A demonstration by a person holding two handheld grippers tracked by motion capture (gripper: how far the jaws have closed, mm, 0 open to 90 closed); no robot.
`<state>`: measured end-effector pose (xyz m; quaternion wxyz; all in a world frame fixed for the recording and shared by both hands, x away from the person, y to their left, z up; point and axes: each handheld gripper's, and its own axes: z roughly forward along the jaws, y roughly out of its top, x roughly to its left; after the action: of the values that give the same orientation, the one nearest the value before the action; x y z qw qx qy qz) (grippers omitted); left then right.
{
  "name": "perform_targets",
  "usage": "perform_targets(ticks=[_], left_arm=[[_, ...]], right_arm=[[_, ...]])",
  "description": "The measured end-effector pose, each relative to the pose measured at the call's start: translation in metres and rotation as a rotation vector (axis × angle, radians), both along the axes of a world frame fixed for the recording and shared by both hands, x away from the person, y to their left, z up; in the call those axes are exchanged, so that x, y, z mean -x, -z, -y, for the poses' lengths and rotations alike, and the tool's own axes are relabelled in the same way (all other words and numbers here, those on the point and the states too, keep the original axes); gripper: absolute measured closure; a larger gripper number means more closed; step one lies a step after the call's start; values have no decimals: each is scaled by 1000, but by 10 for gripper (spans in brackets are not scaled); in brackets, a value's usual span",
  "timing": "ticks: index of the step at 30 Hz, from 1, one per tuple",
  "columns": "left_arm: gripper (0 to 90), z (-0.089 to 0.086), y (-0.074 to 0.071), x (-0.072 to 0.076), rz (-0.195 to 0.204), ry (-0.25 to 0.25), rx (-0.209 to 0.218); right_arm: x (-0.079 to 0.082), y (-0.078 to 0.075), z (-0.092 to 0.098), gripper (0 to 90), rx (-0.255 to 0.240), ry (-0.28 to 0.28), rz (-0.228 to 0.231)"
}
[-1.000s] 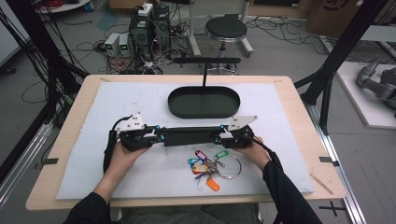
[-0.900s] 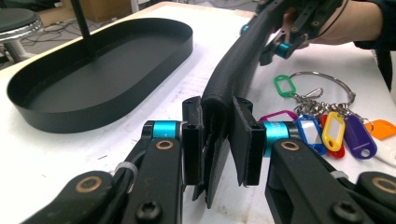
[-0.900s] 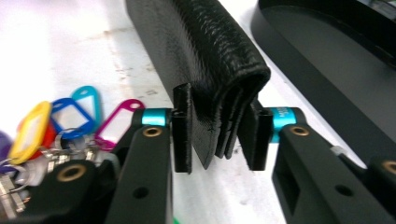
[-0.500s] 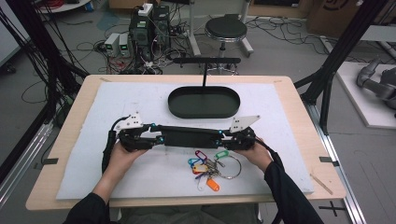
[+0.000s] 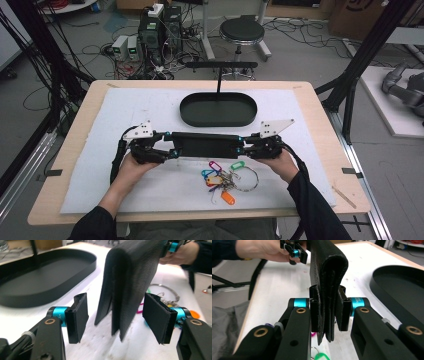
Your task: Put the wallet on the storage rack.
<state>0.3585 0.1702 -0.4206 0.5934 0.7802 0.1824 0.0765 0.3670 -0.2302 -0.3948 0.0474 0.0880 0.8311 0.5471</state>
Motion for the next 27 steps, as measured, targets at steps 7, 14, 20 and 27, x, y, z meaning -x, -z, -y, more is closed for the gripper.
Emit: perform_targets(ticks=[7, 14, 20, 27], left_arm=[[626, -1, -3, 3, 14, 57, 23], [741, -2, -8, 7, 55, 96, 67], [760, -1, -11, 9, 61, 133, 112], [754, -1, -14, 11, 70, 130, 144]], right_arm=[[0, -2, 0, 780, -18, -17, -18], [-2, -3, 3, 768, -43, -12, -24], [-2, -3, 4, 627, -40, 40, -10], [-2, -2, 1, 745, -50, 10, -22]])
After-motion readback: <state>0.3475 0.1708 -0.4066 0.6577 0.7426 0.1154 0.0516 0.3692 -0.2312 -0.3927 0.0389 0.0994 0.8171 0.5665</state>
